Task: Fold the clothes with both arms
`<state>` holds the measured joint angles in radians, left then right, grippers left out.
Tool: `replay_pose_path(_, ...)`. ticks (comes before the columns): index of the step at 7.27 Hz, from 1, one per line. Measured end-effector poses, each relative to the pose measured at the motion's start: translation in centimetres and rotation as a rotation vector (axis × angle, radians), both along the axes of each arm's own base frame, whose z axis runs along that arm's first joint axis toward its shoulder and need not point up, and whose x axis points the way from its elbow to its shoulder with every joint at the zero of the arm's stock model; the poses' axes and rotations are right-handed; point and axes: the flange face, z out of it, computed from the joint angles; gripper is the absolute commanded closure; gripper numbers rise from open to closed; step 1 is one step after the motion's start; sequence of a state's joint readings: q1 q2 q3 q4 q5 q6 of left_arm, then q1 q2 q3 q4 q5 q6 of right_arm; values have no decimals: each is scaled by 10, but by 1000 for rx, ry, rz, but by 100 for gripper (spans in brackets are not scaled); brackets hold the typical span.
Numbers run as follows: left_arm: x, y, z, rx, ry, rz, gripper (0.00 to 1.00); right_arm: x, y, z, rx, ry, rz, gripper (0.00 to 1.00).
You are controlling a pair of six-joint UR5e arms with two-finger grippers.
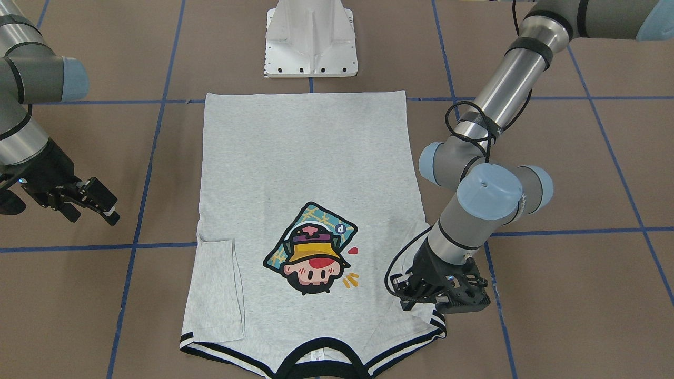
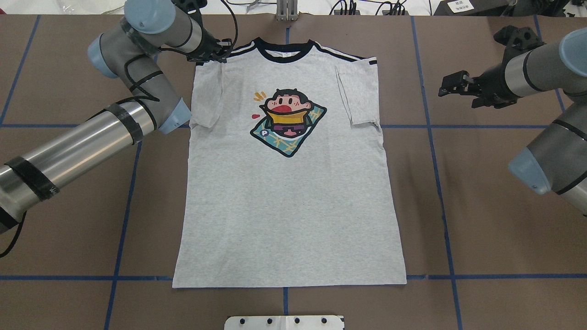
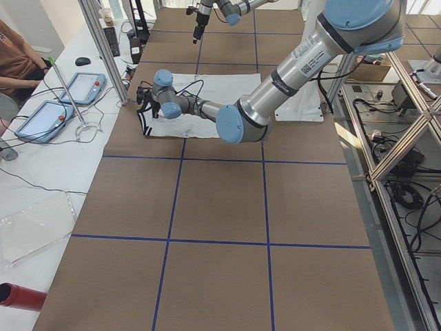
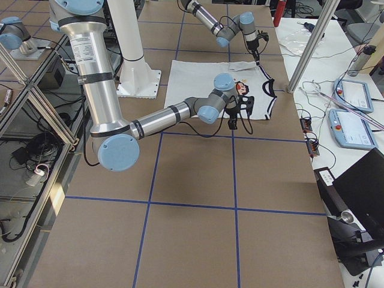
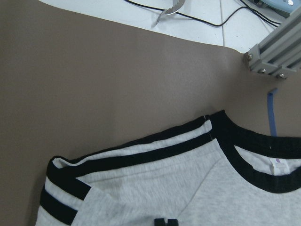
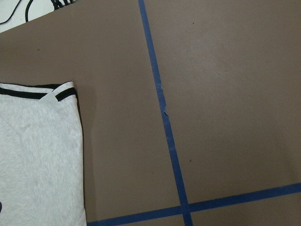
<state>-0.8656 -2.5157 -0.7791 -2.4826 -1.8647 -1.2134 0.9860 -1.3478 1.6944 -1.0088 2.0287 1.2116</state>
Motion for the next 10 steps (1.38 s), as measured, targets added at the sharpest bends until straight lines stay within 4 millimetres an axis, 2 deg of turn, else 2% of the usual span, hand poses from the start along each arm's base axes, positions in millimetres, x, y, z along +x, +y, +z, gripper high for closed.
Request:
replay_pose_path(1, 2, -4, 1, 15, -1, -16, 22, -2, -1, 0, 1, 3, 4, 0)
replay_pose_path(2, 1, -3, -6, 33, 10, -19, 21, -7, 0, -3, 1, 2, 4, 0)
replay_pose_path(3, -3, 4, -22, 62, 38, -19, 20, -22, 3, -13, -14, -13, 13, 0)
replay_pose_path(4, -11, 20, -33, 92, 76, -7, 17, -44, 10, -30, -50, -50, 37, 0)
replay_pose_path(5, -21, 50, -32, 117, 117, 31, 17, -70, 28, -48, -107, -100, 61, 0)
replay_pose_path(6, -29, 86, -25, 129, 157, 92, 17, -98, 61, -59, -174, -146, 74, 0)
replay_pose_path(7, -37, 118, -20, 118, 191, 161, 16, -124, 109, -61, -229, -160, 74, 1)
replay_pose_path(8, -49, 145, -21, 76, 221, 205, 6, -143, 165, -52, -261, -136, 66, 0)
replay_pose_path(10, -69, 204, -25, -3, 274, 211, 6, -166, 266, -36, -309, -90, 65, 1)
